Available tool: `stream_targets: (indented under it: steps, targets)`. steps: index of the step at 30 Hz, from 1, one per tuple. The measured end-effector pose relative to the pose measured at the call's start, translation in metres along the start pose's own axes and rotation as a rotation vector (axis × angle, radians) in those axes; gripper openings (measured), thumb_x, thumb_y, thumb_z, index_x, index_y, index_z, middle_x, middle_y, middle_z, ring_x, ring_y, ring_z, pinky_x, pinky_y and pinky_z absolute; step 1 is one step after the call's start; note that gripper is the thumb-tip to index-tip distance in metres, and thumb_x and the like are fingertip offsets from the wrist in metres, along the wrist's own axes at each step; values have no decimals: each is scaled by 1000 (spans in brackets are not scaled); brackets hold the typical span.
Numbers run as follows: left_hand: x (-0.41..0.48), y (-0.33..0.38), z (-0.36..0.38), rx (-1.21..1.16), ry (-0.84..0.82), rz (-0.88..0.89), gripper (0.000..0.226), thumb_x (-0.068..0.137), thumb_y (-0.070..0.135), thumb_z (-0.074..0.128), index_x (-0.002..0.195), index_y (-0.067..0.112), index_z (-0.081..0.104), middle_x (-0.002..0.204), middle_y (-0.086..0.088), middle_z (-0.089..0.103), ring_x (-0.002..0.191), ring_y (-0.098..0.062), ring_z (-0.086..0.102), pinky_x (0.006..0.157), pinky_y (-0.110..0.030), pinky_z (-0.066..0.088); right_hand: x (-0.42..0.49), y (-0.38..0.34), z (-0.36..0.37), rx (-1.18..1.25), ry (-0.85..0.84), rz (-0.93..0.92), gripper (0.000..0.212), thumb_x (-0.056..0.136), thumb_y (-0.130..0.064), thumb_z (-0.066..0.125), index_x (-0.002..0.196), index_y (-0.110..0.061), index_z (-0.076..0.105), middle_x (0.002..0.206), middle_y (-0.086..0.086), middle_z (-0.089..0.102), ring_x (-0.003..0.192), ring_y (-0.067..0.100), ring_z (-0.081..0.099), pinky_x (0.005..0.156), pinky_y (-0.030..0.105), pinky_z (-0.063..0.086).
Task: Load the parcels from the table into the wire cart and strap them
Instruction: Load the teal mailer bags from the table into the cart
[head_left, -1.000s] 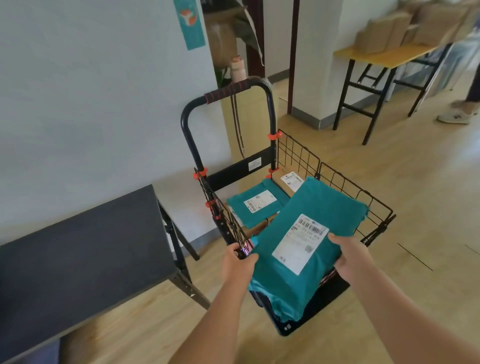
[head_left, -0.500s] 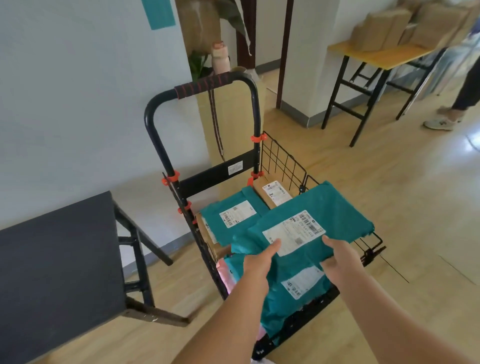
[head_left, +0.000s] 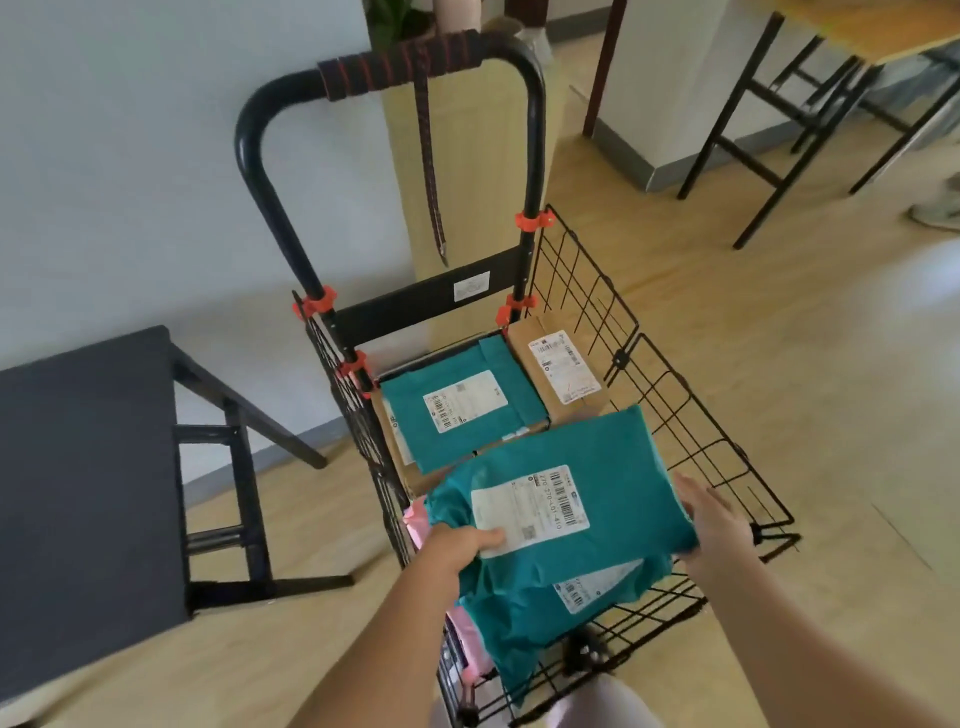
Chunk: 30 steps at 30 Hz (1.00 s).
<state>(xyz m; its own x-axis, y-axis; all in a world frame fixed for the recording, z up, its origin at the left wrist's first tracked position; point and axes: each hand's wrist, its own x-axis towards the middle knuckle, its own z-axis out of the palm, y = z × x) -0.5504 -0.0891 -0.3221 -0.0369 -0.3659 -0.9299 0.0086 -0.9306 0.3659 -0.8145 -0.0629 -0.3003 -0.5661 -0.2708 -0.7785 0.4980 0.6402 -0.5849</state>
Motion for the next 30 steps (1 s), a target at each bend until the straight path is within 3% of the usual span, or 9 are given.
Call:
stream_targets:
  steps: [2, 4, 9, 15, 18, 21, 24, 27, 30]
  targets:
    - [3, -9, 4, 2, -13, -31, 37, 80, -2, 75, 115, -2, 63, 106, -20, 71, 96, -37, 69, 90, -55, 54, 6, 0, 6, -302, 21, -156, 37, 83, -45, 74, 108, -20, 65, 104, 5, 64, 91, 23, 61, 68, 37, 54]
    - [3, -15, 12, -1, -2, -43, 35, 80, -2, 76, 113, -1, 64, 106, -20, 71, 97, -37, 69, 90, -55, 54, 11, 1, 15, -630, -9, -349, 41, 81, -58, 68, 97, -21, 64, 88, 0, 66, 75, 16, 62, 54, 26, 46]
    - [6, -33, 25, 17, 105, -50, 36, 76, 0, 79, 109, 5, 66, 111, -14, 70, 103, -33, 66, 96, -50, 52, 38, -7, 24, -1060, -168, -476, 44, 75, -57, 75, 93, -23, 54, 79, -10, 59, 67, 9, 57, 48, 23, 39]
    - [18, -71, 47, -123, 283, -108, 38, 73, 3, 82, 105, 9, 63, 112, -11, 68, 106, -32, 63, 97, -49, 51, 81, -8, 13, -983, -402, -254, 35, 82, -25, 79, 109, -10, 61, 102, 9, 68, 87, 27, 63, 72, 35, 48]
    - [17, -88, 46, -251, 524, -75, 33, 81, 20, 79, 106, 10, 60, 98, -8, 66, 92, -27, 63, 81, -39, 54, 93, -5, 3, -1075, -489, -216, 37, 83, -8, 76, 117, -7, 62, 110, 13, 69, 93, 28, 65, 78, 36, 51]
    - [12, -97, 41, -36, 660, -72, 12, 90, 22, 65, 95, 12, 62, 74, -3, 60, 63, -17, 54, 53, -26, 43, 100, -5, 6, -1203, -515, -198, 42, 85, -5, 74, 124, -4, 59, 117, 16, 67, 104, 33, 64, 94, 47, 53]
    - [10, -98, 46, 241, 717, -100, 7, 93, 18, 54, 98, 14, 55, 82, -5, 60, 69, -18, 58, 57, -31, 51, 105, -9, 21, -1368, -513, -192, 46, 87, -10, 72, 129, -1, 54, 123, 18, 63, 110, 34, 62, 97, 47, 52]
    - [13, -100, 56, 431, 800, -91, 46, 89, 6, 55, 131, 17, 39, 118, -8, 54, 99, -24, 60, 74, -36, 53, 105, -11, 31, -1660, -490, -247, 46, 92, -21, 67, 130, 0, 52, 125, 16, 60, 105, 28, 61, 88, 35, 54]
    - [14, -102, 65, 659, 842, -18, 110, 81, 10, 69, 153, 28, -12, 148, -13, 22, 129, -26, 40, 96, -37, 48, 105, -10, 34, -1802, -448, -295, 47, 94, -26, 65, 134, -5, 49, 124, 12, 59, 93, 22, 56, 74, 29, 49]
